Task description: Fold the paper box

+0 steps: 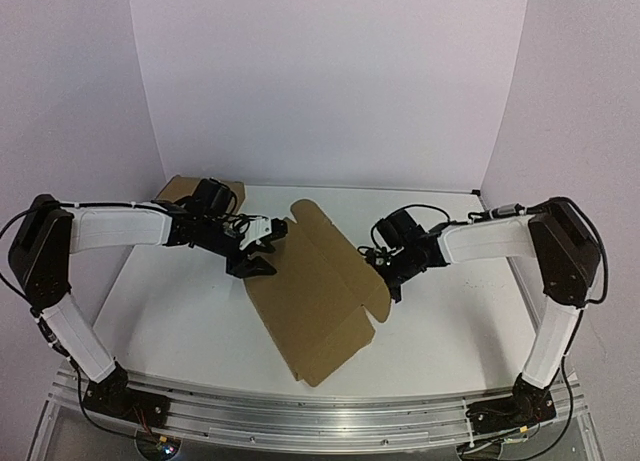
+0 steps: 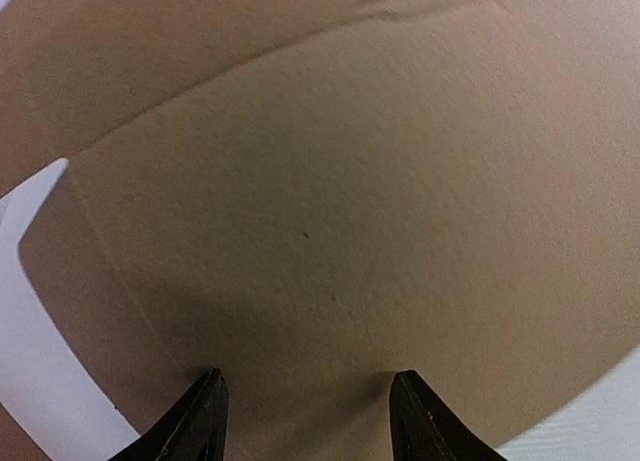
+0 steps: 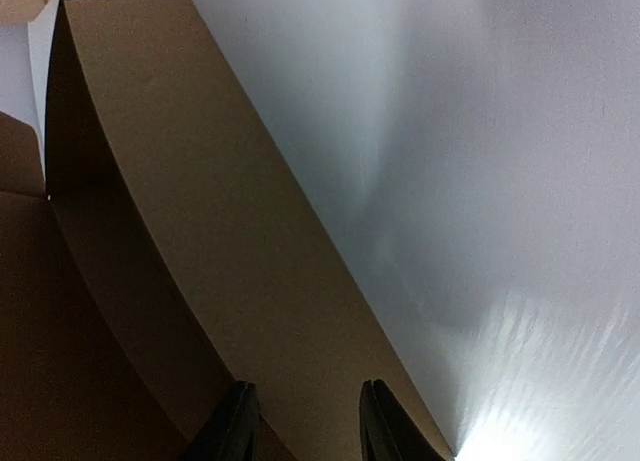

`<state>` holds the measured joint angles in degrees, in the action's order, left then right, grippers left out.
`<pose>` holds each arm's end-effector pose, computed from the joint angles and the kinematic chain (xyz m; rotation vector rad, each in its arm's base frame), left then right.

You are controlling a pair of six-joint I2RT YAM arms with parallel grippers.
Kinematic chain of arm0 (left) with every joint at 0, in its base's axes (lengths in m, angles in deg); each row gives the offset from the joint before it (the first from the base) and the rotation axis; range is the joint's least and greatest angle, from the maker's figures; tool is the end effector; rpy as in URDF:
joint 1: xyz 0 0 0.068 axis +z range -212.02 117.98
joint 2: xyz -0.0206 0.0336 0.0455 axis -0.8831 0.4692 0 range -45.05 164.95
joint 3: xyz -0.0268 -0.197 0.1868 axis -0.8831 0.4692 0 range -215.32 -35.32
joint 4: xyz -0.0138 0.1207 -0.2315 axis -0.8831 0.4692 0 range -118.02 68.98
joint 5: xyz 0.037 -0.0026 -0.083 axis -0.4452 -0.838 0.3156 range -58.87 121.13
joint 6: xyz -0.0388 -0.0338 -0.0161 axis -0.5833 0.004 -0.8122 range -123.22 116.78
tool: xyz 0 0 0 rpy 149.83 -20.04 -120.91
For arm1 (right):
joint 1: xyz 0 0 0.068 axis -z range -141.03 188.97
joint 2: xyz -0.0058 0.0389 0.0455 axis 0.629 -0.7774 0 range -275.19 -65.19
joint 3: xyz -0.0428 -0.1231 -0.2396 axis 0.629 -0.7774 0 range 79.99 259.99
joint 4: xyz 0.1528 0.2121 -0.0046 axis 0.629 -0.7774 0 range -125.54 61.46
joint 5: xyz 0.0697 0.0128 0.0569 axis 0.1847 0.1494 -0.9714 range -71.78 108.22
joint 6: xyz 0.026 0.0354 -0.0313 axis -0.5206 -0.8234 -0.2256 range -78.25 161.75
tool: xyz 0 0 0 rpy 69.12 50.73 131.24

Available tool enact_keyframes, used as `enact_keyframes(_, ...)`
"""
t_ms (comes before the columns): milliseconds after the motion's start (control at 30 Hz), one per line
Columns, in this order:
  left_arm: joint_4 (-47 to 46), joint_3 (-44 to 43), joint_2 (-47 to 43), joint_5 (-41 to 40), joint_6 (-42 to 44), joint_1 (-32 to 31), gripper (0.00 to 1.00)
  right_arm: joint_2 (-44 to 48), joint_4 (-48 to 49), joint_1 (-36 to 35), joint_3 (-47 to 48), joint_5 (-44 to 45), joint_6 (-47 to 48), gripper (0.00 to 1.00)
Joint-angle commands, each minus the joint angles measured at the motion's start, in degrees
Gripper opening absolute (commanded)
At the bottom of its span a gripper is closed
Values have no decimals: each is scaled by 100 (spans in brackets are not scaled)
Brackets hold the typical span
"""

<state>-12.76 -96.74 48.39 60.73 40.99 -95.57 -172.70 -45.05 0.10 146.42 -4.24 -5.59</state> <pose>0.2791 -0.2060 0.2209 1.6338 1.6466 -0.5231 0.2878 0.2496 0.1592 0.0459 2.8349 0.9724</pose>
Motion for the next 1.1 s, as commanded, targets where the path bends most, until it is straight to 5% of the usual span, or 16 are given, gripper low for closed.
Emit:
enact_keyframes(0, -971, -625, 582, -240, -76, -56, 58, 188, 1578, -753, -684, 471, -2081, 34)
enact_keyframes(267, -310, -1916, 1226, -99, 190, 51, 67, 1000, 951, -1094, -1062, 1501, -2097, 44)
enact_keyframes(467, 538, -1323, -72, 1611, 1105, 524, 83, 2030, -847, -1068, -579, 1935, 504, 60)
enact_keyframes(600, 539, -1095, -768, 1944, 690, 1057, 85, 2347, -1115, -406, -304, 2099, 2309, 66)
enact_keyframes(700, 607, -1072, -1101, 2007, 177, 1663, 84, 2247, -845, 115, -70, 1983, 3875, 75)
enact_keyframes(867, 1114, -381, -1943, 2023, 521, 2494, 83, 1750, 306, 807, -340, 618, 7200, 88)
enact_keyframes(967, 2137, 131, -2576, 1796, 2044, 2644, 83, 1394, 1043, 1052, -526, 228, 8200, 90)
enact_keyframes(1067, 2269, 872, -3263, 1504, 2466, 2651, 86, 923, 2002, 1066, -457, -131, 8080, 92)
